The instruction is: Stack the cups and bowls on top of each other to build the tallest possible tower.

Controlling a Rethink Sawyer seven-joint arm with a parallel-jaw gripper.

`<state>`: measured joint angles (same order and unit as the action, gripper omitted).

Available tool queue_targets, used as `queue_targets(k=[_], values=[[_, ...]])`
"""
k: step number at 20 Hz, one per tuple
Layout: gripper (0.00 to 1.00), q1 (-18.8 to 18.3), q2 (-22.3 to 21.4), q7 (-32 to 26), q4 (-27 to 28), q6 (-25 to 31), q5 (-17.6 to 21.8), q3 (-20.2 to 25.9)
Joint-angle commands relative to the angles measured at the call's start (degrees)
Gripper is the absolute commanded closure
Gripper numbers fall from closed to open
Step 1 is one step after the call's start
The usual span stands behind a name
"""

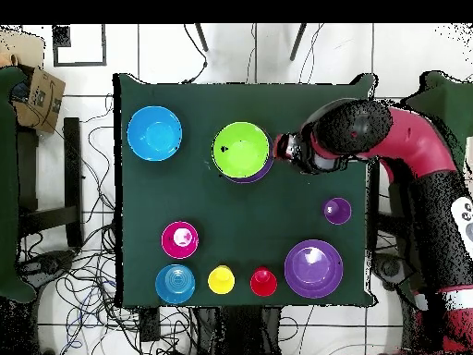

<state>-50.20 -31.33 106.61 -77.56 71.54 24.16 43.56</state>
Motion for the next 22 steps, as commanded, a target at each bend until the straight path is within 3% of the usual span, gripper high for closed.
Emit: queue_targets(k=[1,5,10,17,22], values=[[0.00,-0.46,-1.42,-16.70,-4.71,-10.79,15.36,-4.33],[0.00,-3.62,-5.38,-14.13,-12.98,-16.84,19.45,-5.02],[0.00,-6.84,-14.14,-9.28,-25.58,-20.68,20.35,-5.56],[0.00,-7.11,-25.10,-2.74,-38.44,-19.96,17.95,-8.50],[0.00,-3.49,-40.05,10.24,-49.96,-24.54,12.78,-15.17]])
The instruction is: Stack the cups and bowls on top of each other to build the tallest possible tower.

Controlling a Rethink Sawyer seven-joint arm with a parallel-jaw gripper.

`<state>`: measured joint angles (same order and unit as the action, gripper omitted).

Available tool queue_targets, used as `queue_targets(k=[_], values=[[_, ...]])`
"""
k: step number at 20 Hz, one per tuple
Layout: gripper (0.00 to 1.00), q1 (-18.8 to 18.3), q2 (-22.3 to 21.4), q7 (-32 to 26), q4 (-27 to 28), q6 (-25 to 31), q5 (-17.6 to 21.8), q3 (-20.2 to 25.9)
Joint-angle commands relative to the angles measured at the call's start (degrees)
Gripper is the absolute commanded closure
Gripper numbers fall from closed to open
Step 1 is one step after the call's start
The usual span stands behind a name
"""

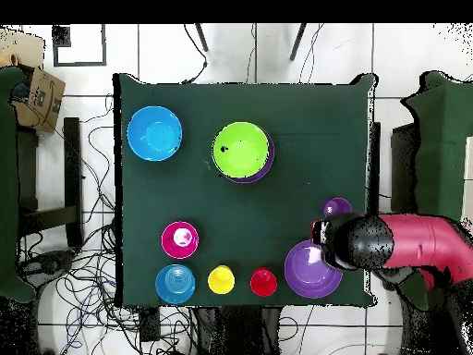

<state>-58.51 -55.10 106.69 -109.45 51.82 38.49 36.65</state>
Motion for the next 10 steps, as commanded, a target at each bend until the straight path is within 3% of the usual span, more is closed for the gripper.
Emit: queue_targets(k=[1,5,7,10], values=[[0.00,5.71,-18.21,12.83,-19.71,-6.42,-2.29,-9.85],[0.00,9.95,-22.59,22.35,-24.02,-8.47,-4.28,-16.60],[0.00,10.96,-20.84,24.23,-25.28,-9.47,-4.43,-18.92],[0.00,14.30,-13.43,31.92,-25.35,-14.74,0.12,-23.09]])
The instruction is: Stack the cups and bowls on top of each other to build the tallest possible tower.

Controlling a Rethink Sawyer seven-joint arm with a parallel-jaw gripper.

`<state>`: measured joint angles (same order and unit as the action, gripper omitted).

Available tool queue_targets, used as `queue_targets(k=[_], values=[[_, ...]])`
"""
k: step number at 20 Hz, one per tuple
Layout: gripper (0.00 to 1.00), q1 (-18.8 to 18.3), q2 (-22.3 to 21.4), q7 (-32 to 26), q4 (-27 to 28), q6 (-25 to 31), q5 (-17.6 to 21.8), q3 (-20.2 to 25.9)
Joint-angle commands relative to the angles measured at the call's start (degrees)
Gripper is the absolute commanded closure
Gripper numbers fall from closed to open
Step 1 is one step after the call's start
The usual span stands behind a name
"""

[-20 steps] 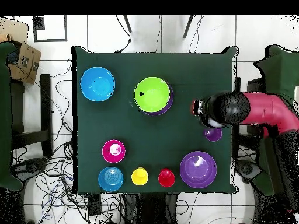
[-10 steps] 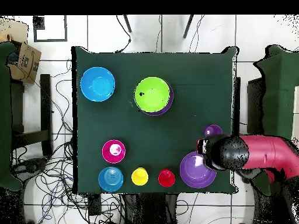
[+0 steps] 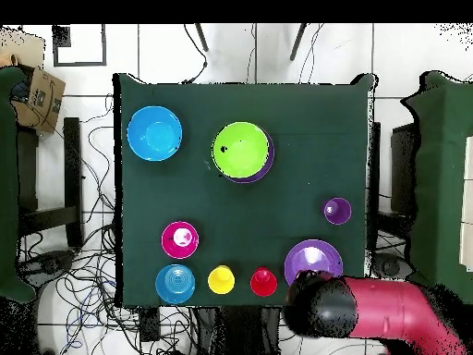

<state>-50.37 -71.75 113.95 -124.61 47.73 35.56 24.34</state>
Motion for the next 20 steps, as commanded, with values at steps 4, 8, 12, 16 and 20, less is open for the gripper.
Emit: queue_targets(k=[4,8,12,16,20], values=[[0.00,15.43,18.02,37.32,-6.19,-27.83,11.64,-21.57],[0.00,19.26,28.21,37.20,-0.02,-38.27,13.27,-26.80],[0.00,18.77,33.79,34.59,4.23,-41.34,12.59,-26.19],[0.00,19.58,39.17,33.19,8.74,-43.76,11.10,-25.66],[0.00,19.86,43.00,31.09,13.19,-45.37,9.42,-24.83]])
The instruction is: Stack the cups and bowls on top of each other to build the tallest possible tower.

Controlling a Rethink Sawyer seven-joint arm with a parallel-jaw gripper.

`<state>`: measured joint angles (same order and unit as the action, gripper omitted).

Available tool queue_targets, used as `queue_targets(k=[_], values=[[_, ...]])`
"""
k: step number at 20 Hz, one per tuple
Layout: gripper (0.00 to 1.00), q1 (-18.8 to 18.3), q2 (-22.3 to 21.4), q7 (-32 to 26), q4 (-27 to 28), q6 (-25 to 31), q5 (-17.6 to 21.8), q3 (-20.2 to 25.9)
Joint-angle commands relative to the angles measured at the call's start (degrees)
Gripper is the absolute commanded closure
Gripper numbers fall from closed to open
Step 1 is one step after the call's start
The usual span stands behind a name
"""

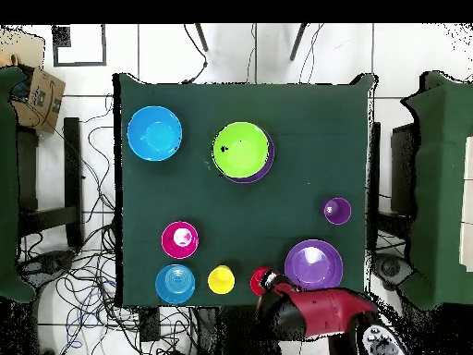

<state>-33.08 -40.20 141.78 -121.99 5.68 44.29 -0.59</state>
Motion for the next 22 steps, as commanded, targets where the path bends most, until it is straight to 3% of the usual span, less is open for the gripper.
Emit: queue_targets(k=[1,7,11,18,22], values=[[0.00,3.00,12.60,3.31,11.85,-4.09,0.51,-0.12],[0.00,3.24,18.12,2.75,17.29,-5.50,-0.41,0.86],[0.00,-0.16,19.63,-0.23,18.82,-3.57,0.59,4.24],[0.00,-9.97,13.16,-8.03,13.85,3.27,2.32,10.90],[0.00,-13.46,9.73,-10.86,11.66,6.73,2.24,13.31]])
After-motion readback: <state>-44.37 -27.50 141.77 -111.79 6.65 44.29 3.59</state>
